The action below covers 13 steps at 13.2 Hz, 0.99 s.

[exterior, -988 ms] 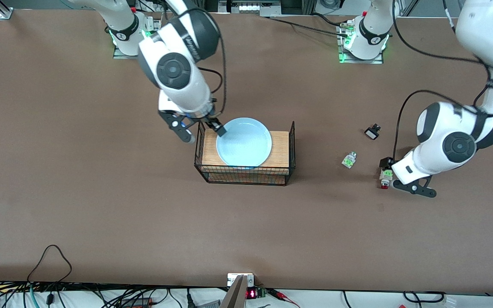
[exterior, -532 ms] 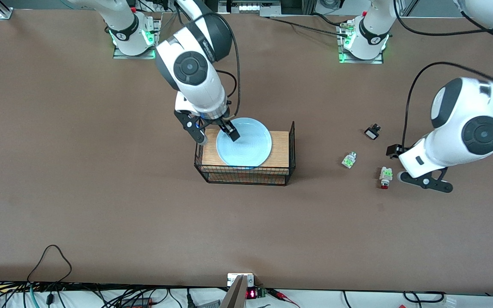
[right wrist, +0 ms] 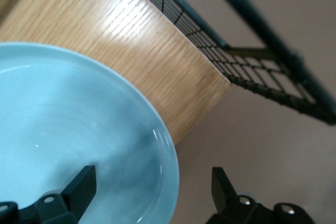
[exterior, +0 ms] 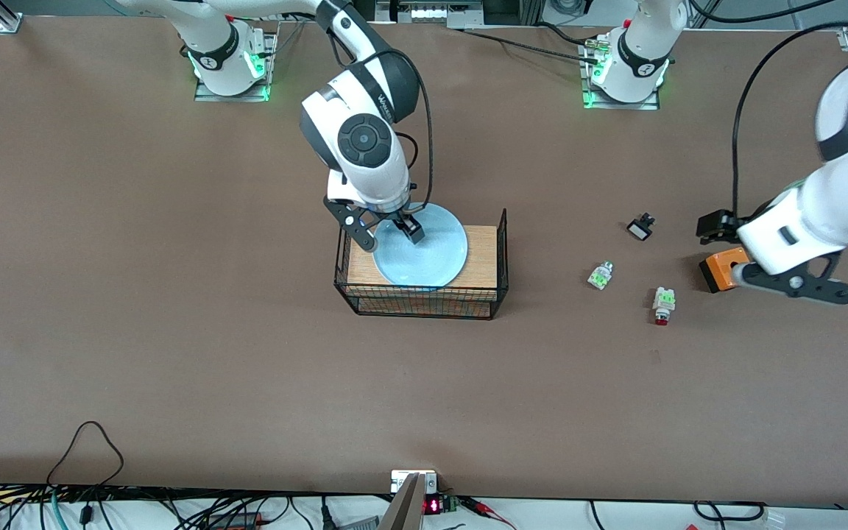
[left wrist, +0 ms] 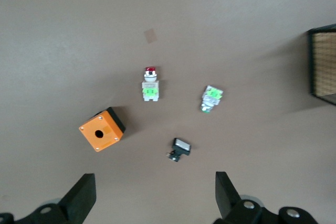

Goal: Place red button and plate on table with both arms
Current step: 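Open the left gripper and withdraw while the right gripper grips the plate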

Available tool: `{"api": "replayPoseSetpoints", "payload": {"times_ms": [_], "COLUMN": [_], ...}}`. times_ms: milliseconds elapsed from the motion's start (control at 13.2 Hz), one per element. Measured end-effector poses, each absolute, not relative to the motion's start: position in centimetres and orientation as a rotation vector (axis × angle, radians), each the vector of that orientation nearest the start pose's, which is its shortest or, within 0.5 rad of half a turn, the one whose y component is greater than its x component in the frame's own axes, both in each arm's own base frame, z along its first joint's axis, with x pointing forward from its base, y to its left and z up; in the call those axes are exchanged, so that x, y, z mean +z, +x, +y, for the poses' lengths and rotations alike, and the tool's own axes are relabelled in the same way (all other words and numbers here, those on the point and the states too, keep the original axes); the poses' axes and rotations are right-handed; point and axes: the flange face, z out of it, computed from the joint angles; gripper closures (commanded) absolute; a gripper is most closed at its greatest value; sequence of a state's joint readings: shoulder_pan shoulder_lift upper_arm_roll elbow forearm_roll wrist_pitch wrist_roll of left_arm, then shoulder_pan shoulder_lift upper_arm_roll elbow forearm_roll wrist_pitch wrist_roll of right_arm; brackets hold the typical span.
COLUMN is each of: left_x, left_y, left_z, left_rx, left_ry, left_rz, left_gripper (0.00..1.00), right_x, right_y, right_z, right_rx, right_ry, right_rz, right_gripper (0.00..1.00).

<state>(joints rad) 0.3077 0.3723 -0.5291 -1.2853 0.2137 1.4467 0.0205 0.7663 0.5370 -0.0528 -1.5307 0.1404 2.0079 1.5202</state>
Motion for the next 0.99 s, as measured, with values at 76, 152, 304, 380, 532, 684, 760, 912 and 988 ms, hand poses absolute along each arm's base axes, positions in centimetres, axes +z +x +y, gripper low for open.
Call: {"api": "replayPoseSetpoints", "payload": {"times_ms": [76, 152, 304, 380, 532, 684, 760, 912, 988], "left_x": [55.5, 56.0, 56.7, 57.4, 58.2, 58.3, 58.1, 57.8, 57.7], "left_y": [63.4, 63.0, 61.6, 60.8, 58.8, 57.7, 57.6, 57.6, 57.5], "left_z": [-5.3, -5.3, -6.0, -5.5, -3.2, -1.8, -1.9, -2.7, -2.9], "left_rx": [0.232, 0.229, 0.185, 0.13, 0.105, 0.118, 0.126, 0.138, 0.141], "left_ry": [-3.091, -3.106, -3.151, -3.156, -3.147, -3.143, -3.142, -3.14, -3.139], "left_rz": [0.31, 0.284, 0.243, 0.21, 0.128, 0.087, 0.09, 0.11, 0.117], "left_gripper": [0.0, 0.0, 0.0, 0.0, 0.0, 0.0, 0.0, 0.0, 0.0], "right_x": [34.3, 34.4, 34.5, 34.5, 34.7, 34.8, 35.2, 36.0, 36.5], "right_y": [51.4, 51.4, 51.4, 51.4, 51.4, 51.4, 51.4, 51.2, 51.2], "right_z": [46.0, 45.9, 45.8, 45.8, 45.7, 45.6, 45.6, 45.5, 45.3], "right_rx": [0.179, 0.179, 0.18, 0.18, 0.178, 0.179, 0.174, 0.179, 0.184], "right_ry": [-2.855, -2.855, -2.856, -2.855, -2.855, -2.867, -2.869, -2.878, -2.887], "right_rz": [1.32, 1.321, 1.323, 1.324, 1.318, 1.289, 1.27, 1.252, 1.24], "right_gripper": [0.44, 0.57, 0.75, 0.82, 0.94, 0.99, 1.0, 1.0, 1.0]}}
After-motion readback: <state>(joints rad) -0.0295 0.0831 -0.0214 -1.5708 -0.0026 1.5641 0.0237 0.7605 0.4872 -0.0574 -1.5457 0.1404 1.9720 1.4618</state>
